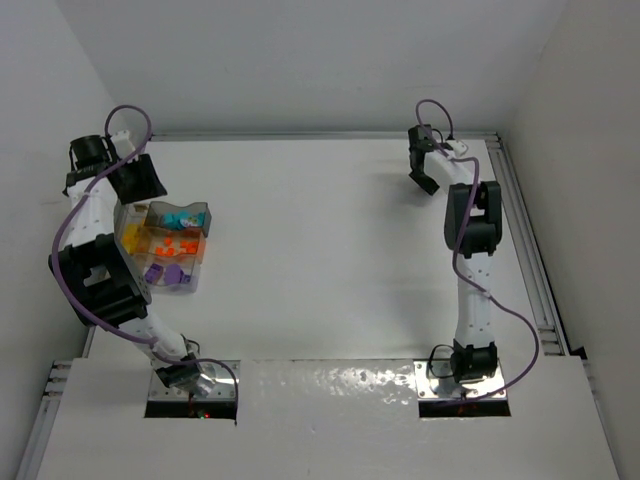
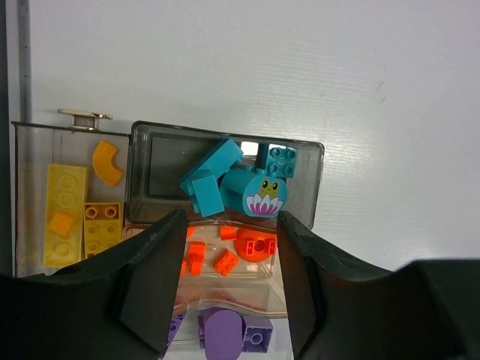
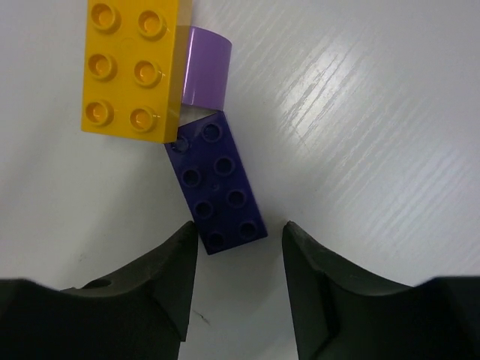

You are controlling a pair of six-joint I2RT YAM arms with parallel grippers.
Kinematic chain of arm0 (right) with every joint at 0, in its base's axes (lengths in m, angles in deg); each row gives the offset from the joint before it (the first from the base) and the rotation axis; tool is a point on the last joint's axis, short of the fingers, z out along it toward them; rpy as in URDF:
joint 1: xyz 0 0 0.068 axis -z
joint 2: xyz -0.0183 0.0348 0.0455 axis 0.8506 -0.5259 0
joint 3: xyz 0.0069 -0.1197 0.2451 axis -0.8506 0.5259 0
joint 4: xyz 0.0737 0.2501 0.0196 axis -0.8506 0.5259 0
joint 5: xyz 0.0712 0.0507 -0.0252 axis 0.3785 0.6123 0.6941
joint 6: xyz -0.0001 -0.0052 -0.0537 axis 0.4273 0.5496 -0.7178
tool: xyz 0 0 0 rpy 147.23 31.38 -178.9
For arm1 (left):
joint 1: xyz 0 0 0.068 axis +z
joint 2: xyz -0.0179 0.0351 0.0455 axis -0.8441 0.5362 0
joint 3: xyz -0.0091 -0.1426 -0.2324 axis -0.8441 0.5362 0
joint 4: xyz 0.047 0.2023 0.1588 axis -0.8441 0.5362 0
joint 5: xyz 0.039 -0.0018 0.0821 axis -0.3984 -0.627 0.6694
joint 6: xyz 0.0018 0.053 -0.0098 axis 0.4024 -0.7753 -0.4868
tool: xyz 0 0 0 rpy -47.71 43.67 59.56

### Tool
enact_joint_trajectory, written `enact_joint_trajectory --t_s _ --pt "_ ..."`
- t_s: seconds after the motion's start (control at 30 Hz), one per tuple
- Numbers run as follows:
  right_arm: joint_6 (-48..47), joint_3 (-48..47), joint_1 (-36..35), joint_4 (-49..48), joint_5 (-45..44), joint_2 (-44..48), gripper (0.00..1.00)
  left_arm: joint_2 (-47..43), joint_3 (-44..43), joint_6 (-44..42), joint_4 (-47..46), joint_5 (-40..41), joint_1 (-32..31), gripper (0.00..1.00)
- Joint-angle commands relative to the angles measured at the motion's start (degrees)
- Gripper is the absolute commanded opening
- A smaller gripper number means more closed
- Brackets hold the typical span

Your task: Sort the legos into containers by color

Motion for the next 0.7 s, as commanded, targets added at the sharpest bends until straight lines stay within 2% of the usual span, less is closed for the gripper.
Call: enact_joint_trajectory --t_s 0.0,0.1,0.13,0.27,0.53,0.67 --pt "-0.44 0.35 0.53 0.75 3.81 -2.07 0.44 -3.02 -2.71 0.50 -0.37 -0.99 -0.03 0.49" --pt "-1.32 2.73 0.71 -0.92 3.63 -1.46 0.26 -3.11 -2.88 0.50 -0.28 -1.07 0.06 0.49" --pt "-2.72 3.26 0.88 -1.70 3.63 -1.02 0.17 -3.19 -2.97 0.42 -0.19 -1.08 0.06 0.49" --pt "-7.65 7.38 0.89 -4.68 3.81 2.23 0.00 -3.54 -3.06 -0.11 0.34 -1.34 -0.03 0.49" --pt "-20.28 27.94 -2.01 -19.10 8.46 17.86 0.00 -4.86 -4.29 -2.30 1.48 -5.46 -2.22 0.48" --pt "-30.56 38.55 -7.26 -28.58 19.07 29.20 0.00 -4.86 -5.87 -6.08 4.81 -9.14 -7.75 0.48"
